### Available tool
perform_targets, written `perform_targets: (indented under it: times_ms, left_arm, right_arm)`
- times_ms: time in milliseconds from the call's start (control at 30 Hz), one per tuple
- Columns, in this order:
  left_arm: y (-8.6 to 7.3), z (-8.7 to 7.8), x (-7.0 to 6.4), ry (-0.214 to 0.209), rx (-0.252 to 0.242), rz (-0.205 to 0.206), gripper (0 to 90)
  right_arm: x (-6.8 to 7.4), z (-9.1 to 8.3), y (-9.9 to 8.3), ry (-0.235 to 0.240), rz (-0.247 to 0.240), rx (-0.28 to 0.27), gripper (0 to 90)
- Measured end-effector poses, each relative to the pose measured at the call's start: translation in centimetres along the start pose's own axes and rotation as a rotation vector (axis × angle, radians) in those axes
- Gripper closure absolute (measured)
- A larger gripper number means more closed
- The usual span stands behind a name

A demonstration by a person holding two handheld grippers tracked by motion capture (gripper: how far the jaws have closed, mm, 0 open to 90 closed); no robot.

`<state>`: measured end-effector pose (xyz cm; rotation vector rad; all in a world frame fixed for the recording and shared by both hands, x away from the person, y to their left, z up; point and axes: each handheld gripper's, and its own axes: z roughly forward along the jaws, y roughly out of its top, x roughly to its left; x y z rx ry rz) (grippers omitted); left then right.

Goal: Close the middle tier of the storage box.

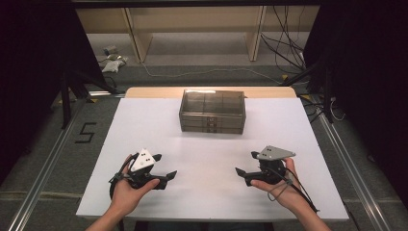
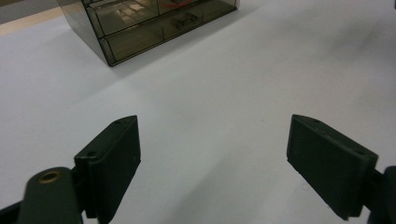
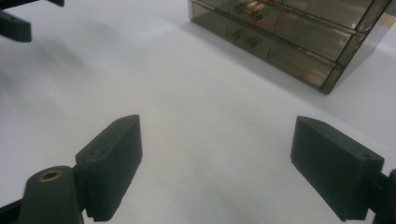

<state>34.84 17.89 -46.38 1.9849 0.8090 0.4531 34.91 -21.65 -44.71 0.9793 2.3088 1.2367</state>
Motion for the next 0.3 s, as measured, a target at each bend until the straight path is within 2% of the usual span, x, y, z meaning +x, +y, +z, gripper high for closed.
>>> perform_targets:
  times_ms: [133, 300]
  left_arm:
    - [0.03, 0.03, -0.02, 0.000, 0.002, 0.004, 17.5]
    - [0.04, 0.03, 0.04, 0.003, -0.001, -0.004, 17.5]
  right_arm:
    - [0.12, -0.90, -0.68, -0.005, 0.003, -0.010, 17.3]
    - [0.02, -1.22, -1.00, -0.007, 0.003, -0.014, 17.0]
